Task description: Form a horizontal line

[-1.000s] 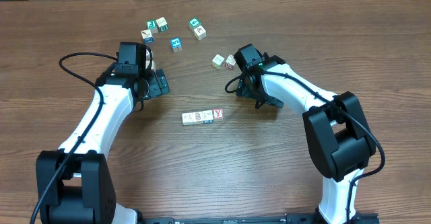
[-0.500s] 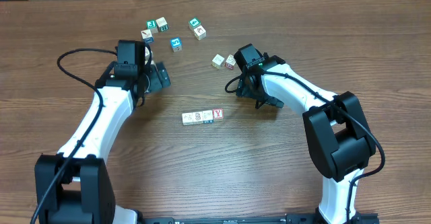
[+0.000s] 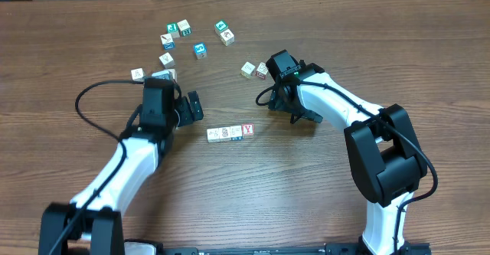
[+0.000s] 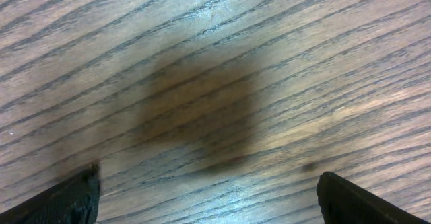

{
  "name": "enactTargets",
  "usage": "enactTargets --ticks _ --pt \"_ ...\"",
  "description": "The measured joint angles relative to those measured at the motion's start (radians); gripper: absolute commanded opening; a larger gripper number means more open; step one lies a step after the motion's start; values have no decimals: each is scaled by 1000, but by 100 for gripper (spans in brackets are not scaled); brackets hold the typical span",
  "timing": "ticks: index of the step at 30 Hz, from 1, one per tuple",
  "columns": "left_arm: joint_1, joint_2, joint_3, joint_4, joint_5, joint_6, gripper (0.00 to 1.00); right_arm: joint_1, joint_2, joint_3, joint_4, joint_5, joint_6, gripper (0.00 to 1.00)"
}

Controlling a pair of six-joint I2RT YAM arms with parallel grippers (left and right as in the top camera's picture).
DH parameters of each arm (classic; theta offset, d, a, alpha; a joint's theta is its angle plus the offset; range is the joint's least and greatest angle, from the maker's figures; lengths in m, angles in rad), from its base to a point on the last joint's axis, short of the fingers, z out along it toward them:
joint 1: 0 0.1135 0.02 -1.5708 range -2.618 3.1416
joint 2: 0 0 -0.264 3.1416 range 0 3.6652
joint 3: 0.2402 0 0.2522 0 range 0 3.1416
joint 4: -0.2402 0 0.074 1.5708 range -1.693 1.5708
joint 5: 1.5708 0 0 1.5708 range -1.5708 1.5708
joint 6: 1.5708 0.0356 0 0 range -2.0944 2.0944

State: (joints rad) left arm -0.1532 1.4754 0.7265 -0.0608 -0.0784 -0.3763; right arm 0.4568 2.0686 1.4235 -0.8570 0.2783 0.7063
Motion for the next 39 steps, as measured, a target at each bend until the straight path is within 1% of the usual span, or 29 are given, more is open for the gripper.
enactTargets --ticks 5,8,18,20,27,33,39 --pt "0 -84 -122 186 4 41 99 0 0 0 0 0 0 100" --pt "0 -109 -187 248 8 65 99 0 0 0 0 0 -1 100" --pt "0 -185 -407 306 14 93 99 0 0 0 0 1 -1 100" --pt "0 -204 -472 340 14 96 100 0 0 0 0 0 0 100" --pt "0 -279 -594 425 14 96 99 0 0 0 0 1 0 100" --pt "0 -350 -673 429 -6 90 100 0 0 0 0 1 0 100" --pt "0 -418 -711 420 -22 88 99 0 0 0 1 2 0 100"
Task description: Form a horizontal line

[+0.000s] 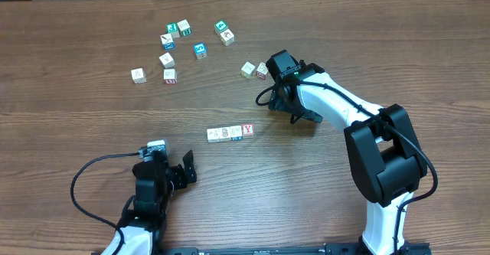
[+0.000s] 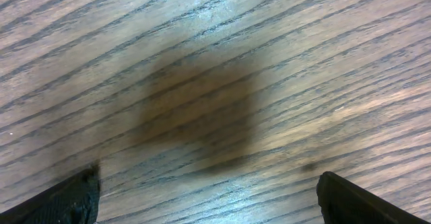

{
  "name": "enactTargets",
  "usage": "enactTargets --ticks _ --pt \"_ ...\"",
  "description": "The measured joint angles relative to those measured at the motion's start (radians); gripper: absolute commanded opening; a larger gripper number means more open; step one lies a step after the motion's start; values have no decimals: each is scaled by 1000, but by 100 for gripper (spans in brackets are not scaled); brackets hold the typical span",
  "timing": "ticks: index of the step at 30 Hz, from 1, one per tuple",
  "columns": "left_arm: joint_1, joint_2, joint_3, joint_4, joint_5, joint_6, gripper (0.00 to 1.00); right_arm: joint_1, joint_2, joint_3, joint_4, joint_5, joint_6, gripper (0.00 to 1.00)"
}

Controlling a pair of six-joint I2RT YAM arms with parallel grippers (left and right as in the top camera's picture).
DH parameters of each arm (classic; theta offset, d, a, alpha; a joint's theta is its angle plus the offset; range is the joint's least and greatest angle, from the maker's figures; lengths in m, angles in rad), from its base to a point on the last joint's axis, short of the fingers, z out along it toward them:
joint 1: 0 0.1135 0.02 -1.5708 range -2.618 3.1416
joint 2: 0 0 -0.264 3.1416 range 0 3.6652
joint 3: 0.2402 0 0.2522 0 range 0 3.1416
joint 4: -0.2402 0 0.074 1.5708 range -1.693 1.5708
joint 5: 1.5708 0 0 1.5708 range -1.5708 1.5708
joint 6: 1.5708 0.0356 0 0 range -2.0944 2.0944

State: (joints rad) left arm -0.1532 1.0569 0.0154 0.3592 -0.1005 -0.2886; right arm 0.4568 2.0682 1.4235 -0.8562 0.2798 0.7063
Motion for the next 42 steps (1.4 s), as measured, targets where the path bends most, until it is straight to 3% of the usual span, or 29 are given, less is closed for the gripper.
enactTargets --ticks 9,19,28,42 --pt "0 -130 -5 -109 -25 1 100 0 0 0 -1 1 0 100" --pt "23 -439 -7 -344 -36 9 100 0 0 0 -1 5 0 100" --pt "23 -502 -7 -398 -40 10 100 0 0 0 0 6 0 100" --pt "23 -890 -7 -427 -24 147 100 0 0 0 0 8 0 100"
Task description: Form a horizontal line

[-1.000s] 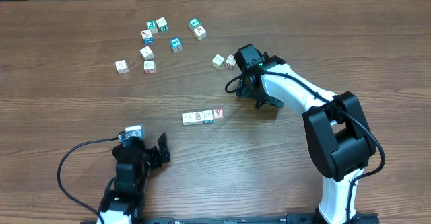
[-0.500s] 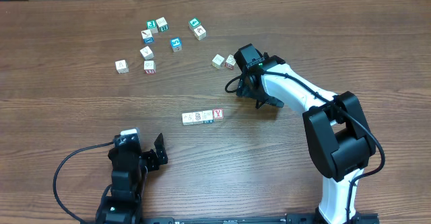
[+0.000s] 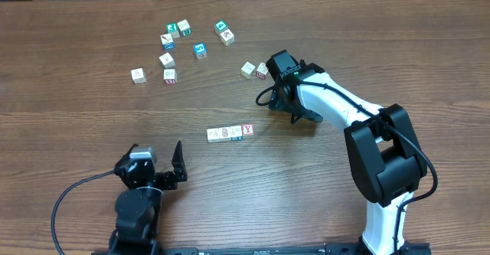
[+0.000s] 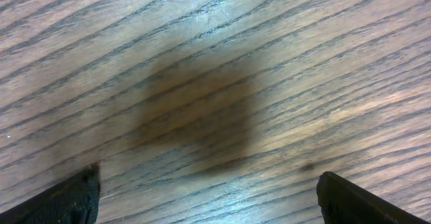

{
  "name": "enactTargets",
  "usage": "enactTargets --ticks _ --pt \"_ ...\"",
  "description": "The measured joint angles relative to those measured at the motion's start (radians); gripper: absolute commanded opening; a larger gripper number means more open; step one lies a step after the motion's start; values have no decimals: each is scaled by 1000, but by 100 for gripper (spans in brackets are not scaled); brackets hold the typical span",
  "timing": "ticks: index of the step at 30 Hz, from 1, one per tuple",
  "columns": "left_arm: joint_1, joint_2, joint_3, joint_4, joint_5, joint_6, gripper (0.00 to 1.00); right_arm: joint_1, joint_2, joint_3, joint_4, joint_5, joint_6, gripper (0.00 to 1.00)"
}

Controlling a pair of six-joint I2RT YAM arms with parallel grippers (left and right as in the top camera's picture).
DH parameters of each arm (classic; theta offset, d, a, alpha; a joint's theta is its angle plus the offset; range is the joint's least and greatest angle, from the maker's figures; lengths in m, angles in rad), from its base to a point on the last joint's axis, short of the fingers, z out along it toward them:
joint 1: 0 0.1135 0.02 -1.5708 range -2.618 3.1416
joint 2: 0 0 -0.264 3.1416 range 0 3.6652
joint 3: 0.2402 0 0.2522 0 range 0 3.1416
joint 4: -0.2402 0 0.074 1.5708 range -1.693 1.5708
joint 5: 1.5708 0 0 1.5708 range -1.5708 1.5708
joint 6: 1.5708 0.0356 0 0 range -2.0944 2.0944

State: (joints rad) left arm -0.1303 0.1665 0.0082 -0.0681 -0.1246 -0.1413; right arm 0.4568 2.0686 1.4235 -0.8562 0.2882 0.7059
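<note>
A short row of small letter blocks lies mid-table, ending on the right in a red Y block. Two loose blocks sit just left of my right arm. My right gripper hovers low over bare wood to the right of the row. It is open, with nothing between its fingertips. My left gripper is pulled back near the front edge, below and left of the row. It looks open and empty.
Several loose blocks are scattered at the back left, among them a blue one, a white one and a teal one. The left arm's cable loops over the table by the front edge.
My left gripper has shifted a little left and nearer the front edge and has turned. The right gripper and all the blocks are where they were.
My left gripper first stood open by the loose blocks at the back left, partly covering one. Then it was drawn back to the front edge with nothing in it, and now sits slightly further left. The right gripper stayed open beside the row throughout.
</note>
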Motion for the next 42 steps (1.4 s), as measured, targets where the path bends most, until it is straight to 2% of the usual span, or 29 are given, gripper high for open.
enactTargets --ticks 8,25,42 --pt "0 -148 0 0 9 67 100 0 0 0 0 0 0 100" --pt "72 -151 0 -7 52 75 100 0 0 0 -1 0 0 100" --pt "73 -151 0 -7 53 109 100 0 0 0 0 0 0 100"
